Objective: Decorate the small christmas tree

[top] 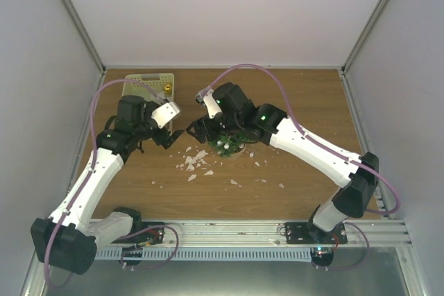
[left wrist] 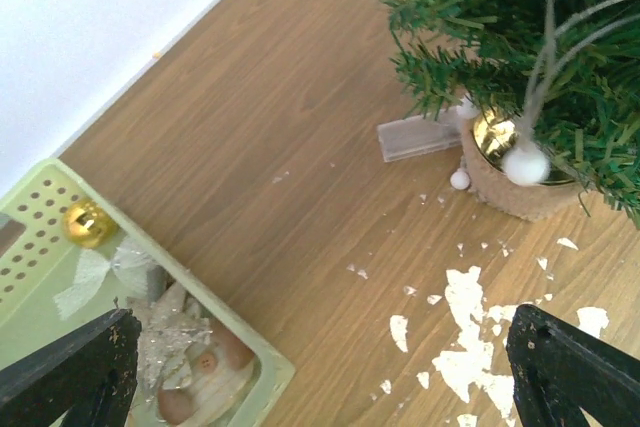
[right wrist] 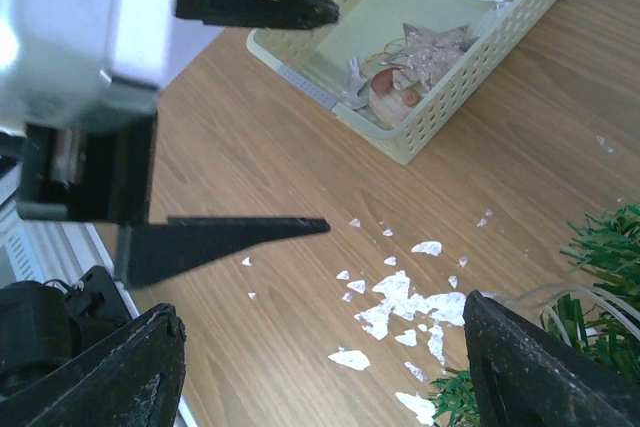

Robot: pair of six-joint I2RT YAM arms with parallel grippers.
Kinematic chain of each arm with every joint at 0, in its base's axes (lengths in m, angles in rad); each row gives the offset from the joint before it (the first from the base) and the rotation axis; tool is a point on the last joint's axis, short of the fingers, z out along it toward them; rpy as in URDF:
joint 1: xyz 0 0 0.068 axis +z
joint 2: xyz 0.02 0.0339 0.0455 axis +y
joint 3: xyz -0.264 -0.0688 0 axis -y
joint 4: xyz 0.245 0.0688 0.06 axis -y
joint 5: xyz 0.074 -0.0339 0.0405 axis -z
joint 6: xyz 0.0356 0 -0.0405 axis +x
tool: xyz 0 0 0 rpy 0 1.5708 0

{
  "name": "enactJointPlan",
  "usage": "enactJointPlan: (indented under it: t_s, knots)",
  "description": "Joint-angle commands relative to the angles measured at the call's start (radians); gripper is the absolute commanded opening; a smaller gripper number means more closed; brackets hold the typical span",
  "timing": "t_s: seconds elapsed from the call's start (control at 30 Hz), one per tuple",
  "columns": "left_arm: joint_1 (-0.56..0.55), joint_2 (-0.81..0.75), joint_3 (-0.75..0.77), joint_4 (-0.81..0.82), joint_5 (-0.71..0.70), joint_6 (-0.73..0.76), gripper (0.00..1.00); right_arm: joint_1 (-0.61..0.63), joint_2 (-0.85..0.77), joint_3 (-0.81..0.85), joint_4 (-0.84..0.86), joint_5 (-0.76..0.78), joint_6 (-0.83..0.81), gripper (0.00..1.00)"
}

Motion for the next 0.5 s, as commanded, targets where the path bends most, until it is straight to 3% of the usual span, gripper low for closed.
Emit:
enactJointPlan:
  t_s: [0.0, 0.47]
  knots:
    - [0.051, -0.031, 0.037, -0.016, 0.092, 0.010, 0.99, 0.008, -0.015, 0.010, 0.007, 0.010, 0.004, 0.76]
    - [0.095, 0.039, -0.044, 0.115, 0.409, -0.180, 0.99, 0.008, -0.013, 0.013, 0.007, -0.011, 0.018, 0.77]
